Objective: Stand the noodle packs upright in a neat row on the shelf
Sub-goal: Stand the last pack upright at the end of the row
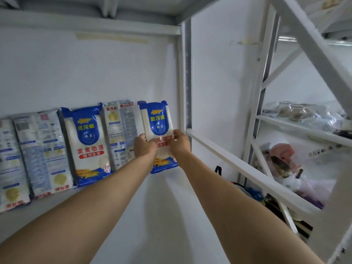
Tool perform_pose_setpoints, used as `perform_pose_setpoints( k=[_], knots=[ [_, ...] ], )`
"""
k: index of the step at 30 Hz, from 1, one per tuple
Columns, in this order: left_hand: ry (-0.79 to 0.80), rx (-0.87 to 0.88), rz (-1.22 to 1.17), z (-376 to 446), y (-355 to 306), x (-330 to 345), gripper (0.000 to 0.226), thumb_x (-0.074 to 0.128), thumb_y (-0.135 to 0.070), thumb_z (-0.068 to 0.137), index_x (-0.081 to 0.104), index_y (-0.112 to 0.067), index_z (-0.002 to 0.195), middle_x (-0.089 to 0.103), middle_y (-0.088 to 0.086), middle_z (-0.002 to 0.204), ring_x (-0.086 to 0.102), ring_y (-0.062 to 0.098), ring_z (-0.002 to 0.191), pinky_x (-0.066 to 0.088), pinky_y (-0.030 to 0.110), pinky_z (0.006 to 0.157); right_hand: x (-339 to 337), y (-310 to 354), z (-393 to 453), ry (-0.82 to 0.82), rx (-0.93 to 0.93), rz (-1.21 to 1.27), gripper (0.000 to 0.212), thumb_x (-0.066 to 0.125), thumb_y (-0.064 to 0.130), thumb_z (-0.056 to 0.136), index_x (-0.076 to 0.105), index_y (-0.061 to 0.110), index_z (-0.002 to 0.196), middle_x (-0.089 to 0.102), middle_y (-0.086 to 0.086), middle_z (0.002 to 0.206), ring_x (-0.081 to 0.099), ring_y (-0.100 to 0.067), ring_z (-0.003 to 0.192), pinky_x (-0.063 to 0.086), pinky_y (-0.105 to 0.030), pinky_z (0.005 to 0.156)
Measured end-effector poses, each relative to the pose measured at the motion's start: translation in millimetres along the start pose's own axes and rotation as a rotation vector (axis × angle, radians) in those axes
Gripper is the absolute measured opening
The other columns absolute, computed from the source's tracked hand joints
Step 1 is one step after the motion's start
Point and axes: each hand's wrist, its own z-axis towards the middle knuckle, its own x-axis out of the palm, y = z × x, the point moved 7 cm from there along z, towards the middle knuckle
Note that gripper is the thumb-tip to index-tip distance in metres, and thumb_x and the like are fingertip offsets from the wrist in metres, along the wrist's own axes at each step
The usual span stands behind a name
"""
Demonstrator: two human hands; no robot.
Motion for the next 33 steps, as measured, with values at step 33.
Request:
perform_pose_setpoints(
  k=[33],
  knots=[
    [-0.187, 0.301, -0.108, 1, 8, -68, 0.024, 0.05, -0.02, 0.097, 0.059, -0.012, 0.118, 0.065, 0.004, 0.119, 0.063, 0.02, 0.107, 0.055, 0.037, 0.091, 51, 29, -24, -0.224, -0.219, 0.044, 0.018, 0.048, 0.016, 0.094, 0.063, 0.015, 0.104, 0.066, 0.0, 0.103, 0.061, -0.018, 0.089, 0.053, -0.039, 0.084]
  ],
)
